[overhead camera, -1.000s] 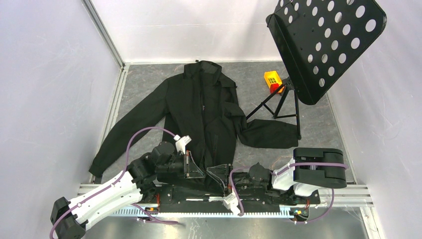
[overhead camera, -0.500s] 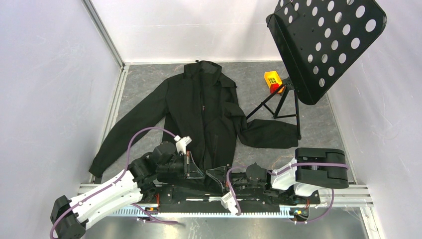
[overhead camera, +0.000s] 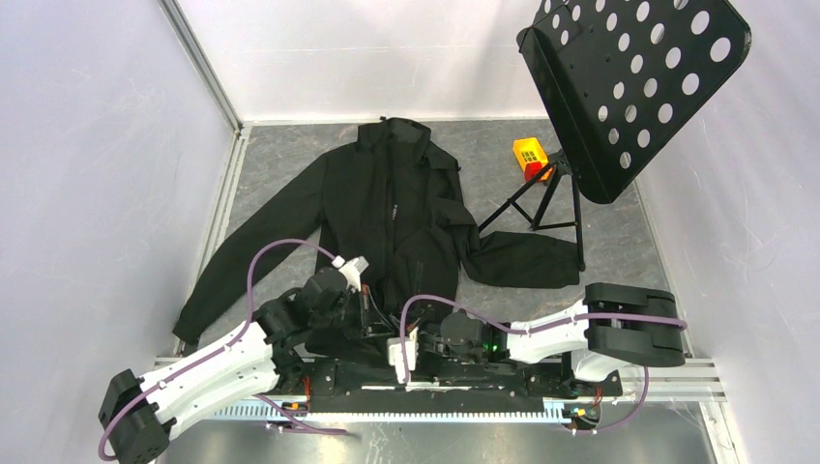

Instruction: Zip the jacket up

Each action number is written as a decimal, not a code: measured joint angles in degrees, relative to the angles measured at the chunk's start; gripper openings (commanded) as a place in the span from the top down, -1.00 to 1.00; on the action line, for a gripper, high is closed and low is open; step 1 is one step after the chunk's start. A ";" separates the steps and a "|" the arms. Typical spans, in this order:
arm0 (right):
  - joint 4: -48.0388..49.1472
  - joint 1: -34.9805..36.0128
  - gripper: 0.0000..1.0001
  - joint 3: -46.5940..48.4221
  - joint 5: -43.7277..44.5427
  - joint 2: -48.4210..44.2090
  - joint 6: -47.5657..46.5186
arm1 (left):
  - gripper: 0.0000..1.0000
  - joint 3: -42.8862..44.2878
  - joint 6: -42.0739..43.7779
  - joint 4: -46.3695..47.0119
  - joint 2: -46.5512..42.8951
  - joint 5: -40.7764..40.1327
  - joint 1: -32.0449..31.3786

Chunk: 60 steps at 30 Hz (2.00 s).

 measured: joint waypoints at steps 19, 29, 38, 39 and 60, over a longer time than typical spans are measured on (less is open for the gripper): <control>-26.45 -4.31 1.00 5.51 -6.29 -11.85 9.35 | -0.07 2.47 1.05 -4.09 1.95 0.09 -1.40; -26.05 -5.09 0.99 5.53 -7.23 -11.78 15.06 | -0.65 3.65 0.94 -11.45 -7.96 -2.01 -1.62; -25.79 -4.96 0.99 6.69 -8.74 -11.37 21.86 | -0.46 5.11 1.29 -10.69 -1.84 -5.88 -1.66; -25.99 -4.85 0.99 7.13 -8.79 -11.21 22.47 | -0.44 5.38 1.53 -10.69 -0.74 -6.40 -1.66; -52.52 -4.52 1.00 28.79 -9.75 -4.59 25.20 | 0.96 13.77 5.77 -20.65 5.11 -5.35 -1.77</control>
